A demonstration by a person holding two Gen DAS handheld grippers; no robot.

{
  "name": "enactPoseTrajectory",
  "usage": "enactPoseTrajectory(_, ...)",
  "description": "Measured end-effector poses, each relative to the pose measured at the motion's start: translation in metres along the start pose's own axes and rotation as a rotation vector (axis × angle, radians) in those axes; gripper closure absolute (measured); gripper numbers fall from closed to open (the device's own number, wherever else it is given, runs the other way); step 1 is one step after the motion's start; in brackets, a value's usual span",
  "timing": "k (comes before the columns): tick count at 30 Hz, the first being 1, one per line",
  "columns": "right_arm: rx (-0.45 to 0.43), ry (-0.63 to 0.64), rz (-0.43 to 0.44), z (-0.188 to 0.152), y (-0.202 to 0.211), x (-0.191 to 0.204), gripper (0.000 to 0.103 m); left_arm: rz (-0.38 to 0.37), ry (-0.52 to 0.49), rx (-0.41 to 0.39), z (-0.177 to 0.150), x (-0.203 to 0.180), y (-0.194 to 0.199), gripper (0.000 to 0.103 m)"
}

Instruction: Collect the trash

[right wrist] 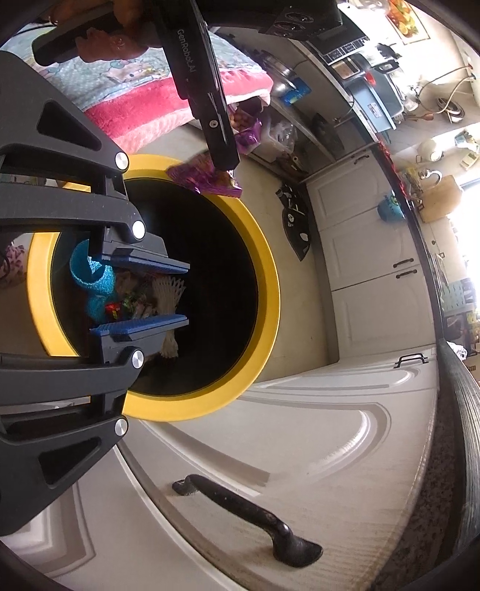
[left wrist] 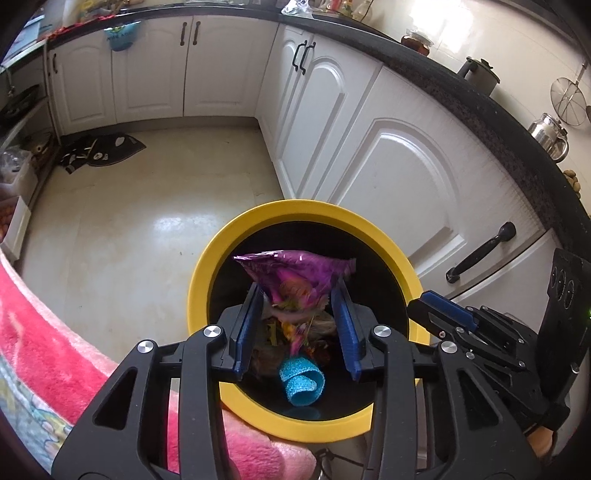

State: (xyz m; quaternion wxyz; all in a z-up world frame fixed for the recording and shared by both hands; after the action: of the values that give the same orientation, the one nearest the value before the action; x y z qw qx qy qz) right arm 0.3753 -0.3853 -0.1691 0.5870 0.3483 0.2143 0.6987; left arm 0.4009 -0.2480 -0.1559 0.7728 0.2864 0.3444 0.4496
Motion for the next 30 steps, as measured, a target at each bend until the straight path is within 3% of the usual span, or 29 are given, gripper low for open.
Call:
enactPoseTrajectory(9,-0.009,-0.005,-0.01,0.0,0.011,0.002,0.073,0.03,-0.003,-0.015,0.001,0.006,0.017,0.059)
enactPoseTrajectory(16,-0.023,0.007,-0.016,0.002,0.023,0.009,0.064,0.093,-0.012,-0.026,-0.003,0.018,0.039,0.045)
enactPoseTrajectory(30,-0.056,0.032,-0.048,0.002,0.052,0.024,0.023,0.184,-0.017,-0.095,-0.006,0.038,0.093,0.016)
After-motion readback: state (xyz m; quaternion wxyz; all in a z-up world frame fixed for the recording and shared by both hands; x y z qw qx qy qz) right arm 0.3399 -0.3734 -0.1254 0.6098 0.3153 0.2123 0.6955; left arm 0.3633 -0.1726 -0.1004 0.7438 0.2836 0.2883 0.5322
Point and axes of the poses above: each gripper's, at about its wrist camera, not at the fingertips, and y roughly against the way its jaws point, x to its left, z to its top, the point moved 9 cm from there along -y, roughly the way its jaws point, and after that the axes turned 2 degrees about -x, right-handed, at the moved point
